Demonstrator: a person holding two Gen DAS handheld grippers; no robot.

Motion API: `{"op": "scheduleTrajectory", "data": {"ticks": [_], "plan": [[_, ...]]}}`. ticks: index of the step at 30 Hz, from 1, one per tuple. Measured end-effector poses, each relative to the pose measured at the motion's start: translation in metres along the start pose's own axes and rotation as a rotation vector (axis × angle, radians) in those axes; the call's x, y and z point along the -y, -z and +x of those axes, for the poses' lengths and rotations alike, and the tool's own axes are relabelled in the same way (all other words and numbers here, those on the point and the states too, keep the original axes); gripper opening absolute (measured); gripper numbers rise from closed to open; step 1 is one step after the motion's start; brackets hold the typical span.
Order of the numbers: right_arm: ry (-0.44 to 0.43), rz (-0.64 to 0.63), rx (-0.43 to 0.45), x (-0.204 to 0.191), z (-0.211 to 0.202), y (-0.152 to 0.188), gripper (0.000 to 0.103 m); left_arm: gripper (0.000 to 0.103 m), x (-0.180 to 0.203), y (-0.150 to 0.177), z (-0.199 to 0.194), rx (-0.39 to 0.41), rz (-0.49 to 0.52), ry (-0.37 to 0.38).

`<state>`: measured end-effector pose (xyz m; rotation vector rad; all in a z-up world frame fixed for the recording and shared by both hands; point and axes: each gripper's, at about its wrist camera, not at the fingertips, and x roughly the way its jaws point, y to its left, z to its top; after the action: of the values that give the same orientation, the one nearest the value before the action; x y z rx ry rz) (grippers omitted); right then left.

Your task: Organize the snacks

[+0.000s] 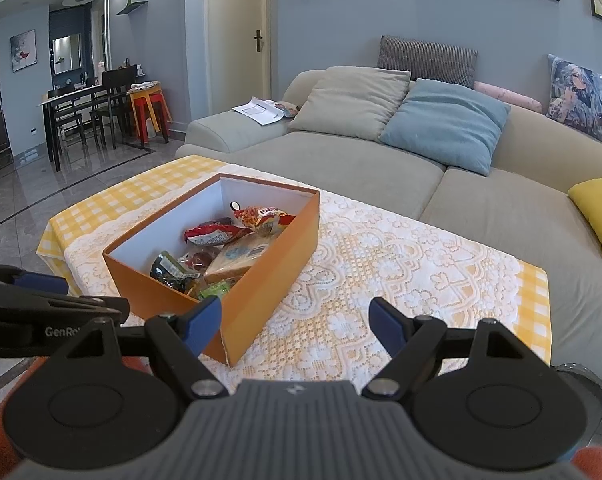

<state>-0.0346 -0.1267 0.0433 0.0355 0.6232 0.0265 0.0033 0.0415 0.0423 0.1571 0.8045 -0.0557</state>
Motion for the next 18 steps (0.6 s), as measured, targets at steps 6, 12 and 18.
{"op": "scheduleTrajectory", "data": {"ticks": [6,12,18], "plan": [[-0.001,-0.001,-0.005,-0.0001,0.0013,0.0005,0.079,0.074,0.0,-0.0008,-0.0003,0.004,-0.002,0.008],[0.001,-0.001,-0.007,0.0004,0.0014,0.0012,0.079,0.074,-0.0011,-0.0011,-0.0014,0.009,-0.002,0.014],[0.001,-0.001,-0.009,0.0004,0.0016,0.001,0.079,0.074,0.0007,-0.0017,-0.0048,0.022,0.008,0.022]]}}
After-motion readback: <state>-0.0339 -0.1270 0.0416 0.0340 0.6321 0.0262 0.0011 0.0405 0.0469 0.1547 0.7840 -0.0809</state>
